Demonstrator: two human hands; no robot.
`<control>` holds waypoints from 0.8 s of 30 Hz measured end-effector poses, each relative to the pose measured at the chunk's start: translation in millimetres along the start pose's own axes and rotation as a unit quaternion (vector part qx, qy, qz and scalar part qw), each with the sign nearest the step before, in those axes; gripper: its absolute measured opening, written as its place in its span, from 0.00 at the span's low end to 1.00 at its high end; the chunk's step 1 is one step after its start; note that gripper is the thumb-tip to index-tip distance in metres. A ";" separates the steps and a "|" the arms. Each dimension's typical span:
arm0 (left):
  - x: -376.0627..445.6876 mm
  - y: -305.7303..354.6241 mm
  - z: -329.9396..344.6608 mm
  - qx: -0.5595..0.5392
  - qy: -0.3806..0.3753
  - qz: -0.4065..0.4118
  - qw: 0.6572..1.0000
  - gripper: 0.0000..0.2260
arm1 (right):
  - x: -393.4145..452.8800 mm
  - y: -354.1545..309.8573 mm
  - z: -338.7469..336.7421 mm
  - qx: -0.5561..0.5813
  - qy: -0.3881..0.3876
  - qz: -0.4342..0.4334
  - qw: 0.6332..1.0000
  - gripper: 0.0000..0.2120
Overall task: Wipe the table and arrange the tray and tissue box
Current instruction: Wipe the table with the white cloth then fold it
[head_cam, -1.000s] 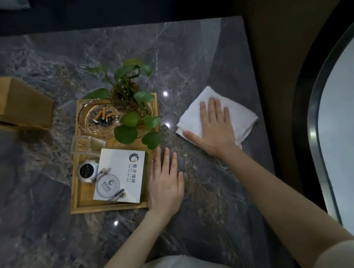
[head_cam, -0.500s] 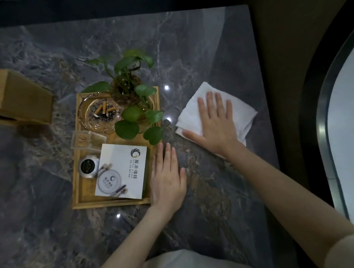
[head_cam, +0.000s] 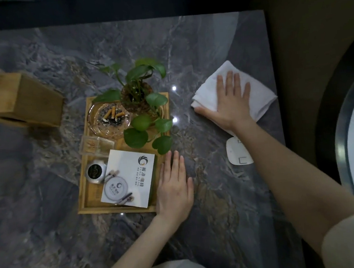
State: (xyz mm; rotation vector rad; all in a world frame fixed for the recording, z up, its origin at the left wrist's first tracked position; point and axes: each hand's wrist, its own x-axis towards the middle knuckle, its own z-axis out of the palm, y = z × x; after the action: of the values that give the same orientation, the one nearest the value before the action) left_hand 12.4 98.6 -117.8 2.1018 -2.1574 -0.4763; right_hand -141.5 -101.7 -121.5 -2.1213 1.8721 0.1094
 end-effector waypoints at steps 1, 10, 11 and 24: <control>0.1 0.4 -0.3 0.000 0.001 0.001 1.000 0.24 | -2.1 -3.2 1.2 -0.003 0.006 -0.005 1.000 0.54; -0.5 -0.4 -1.3 -0.023 0.012 -0.003 1.000 0.28 | -25.6 -27.8 11.5 -0.011 0.010 -0.093 0.996 0.48; -0.9 -0.4 -1.3 -0.027 0.014 -0.004 1.000 0.28 | -30.3 -29.3 15.0 -0.015 0.012 -0.105 0.994 0.47; -3.6 -1.4 -8.2 -0.074 -0.005 -0.006 0.997 0.32 | -118.8 -38.0 39.3 0.028 -0.007 -0.202 0.979 0.31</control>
State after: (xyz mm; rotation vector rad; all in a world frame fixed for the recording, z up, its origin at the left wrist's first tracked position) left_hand 16.2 100.9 -109.9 2.0388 -2.0471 -0.6285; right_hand -115.6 26.5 -121.3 -2.4028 1.3814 -0.0188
